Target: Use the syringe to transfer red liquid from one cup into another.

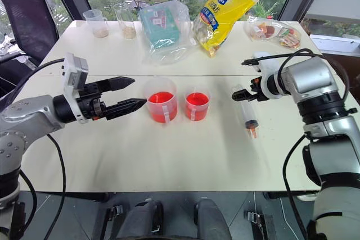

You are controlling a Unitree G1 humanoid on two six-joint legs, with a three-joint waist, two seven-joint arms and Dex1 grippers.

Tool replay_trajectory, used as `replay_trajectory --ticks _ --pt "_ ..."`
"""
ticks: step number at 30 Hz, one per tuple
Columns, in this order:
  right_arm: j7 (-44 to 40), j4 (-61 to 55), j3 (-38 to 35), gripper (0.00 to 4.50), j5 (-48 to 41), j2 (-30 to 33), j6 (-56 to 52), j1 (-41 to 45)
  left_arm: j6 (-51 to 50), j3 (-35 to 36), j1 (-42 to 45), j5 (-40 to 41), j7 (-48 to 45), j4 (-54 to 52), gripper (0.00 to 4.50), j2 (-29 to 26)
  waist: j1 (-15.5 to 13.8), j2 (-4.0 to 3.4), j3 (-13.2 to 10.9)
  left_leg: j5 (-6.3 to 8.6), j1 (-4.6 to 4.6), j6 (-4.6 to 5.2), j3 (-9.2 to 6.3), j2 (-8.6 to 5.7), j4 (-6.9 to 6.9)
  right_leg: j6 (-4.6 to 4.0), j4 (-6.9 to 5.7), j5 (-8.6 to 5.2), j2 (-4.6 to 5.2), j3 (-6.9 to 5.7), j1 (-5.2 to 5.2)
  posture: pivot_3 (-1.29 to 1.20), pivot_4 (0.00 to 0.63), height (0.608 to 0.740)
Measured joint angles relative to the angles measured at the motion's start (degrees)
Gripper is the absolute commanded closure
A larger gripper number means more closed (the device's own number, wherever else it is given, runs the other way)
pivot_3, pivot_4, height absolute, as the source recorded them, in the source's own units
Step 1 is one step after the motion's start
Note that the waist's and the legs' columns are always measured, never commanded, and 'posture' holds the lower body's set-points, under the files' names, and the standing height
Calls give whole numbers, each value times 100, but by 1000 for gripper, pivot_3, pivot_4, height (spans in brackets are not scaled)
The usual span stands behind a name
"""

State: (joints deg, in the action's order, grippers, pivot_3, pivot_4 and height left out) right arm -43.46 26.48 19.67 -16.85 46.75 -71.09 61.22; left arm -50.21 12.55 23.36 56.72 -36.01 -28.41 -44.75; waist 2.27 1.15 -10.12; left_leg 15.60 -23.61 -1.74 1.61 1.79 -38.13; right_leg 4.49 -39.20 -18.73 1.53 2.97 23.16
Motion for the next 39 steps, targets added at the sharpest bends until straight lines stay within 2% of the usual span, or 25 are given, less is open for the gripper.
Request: replay_trajectory --ticks 11,14,18,19,24,26,30,34,39 --pt "-394 1685 206 67 783 -741 745 354 70 37 -254 -5 90 -151 0 -15 27 0 0 0 4 0 2 1 -2 0 -6 0 -1 0 -1 0 150 740" --pt "-480 1905 218 984 983 -827 900 423 91 42 -257 -10 110 -152 0 -29 26 0 0 0 4 0 1 0 -2 0 -6 0 0 0 -1 0 150 740" --pt "-604 2051 222 2984 1186 -901 973 489 123 54 -269 -55 112 -152 0 -38 35 0 0 0 5 0 2 1 -1 0 -6 0 -1 0 -1 0 150 740" --pt "-642 2068 221 3113 1228 -913 979 501 144 54 -270 -74 108 -151 0 -38 37 0 0 0 6 0 1 2 -1 0 -6 0 -2 0 -1 0 150 740" --pt "-633 2017 173 3115 1360 -945 878 522 227 60 -230 -146 32 -52 0 -100 28 -1 0 0 6 0 1 1 -1 0 -9 0 -1 0 0 0 150 740" --pt "-448 1658 29 3115 1403 -922 932 458 234 68 -172 -205 -29 53 0 -151 27 -3 -2 0 4 0 2 1 0 0 -9 0 -1 1 3 0 150 740" --pt "-23 69 -1057 3115 1089 -964 1488 80 256 168 42 -249 -159 246 0 -248 28 -3 -2 0 -3 -1 2 2 6 0 -9 0 -2 0 14 0 150 740" --pt "457 -1600 -2460 3115 214 -1844 2051 -122 302 212 360 -250 -290 516 0 -261 34 -3 -1 -2 -2 -3 0 5 11 0 -12 0 -7 -1 14 0 150 740" --pt "673 -2751 -3078 3115 -814 -3022 2806 -430 310 229 590 -299 -455 828 0 -415 15 1 1 -2 -2 -4 -4 1 5 0 -10 1 3 -7 5 0 150 740"
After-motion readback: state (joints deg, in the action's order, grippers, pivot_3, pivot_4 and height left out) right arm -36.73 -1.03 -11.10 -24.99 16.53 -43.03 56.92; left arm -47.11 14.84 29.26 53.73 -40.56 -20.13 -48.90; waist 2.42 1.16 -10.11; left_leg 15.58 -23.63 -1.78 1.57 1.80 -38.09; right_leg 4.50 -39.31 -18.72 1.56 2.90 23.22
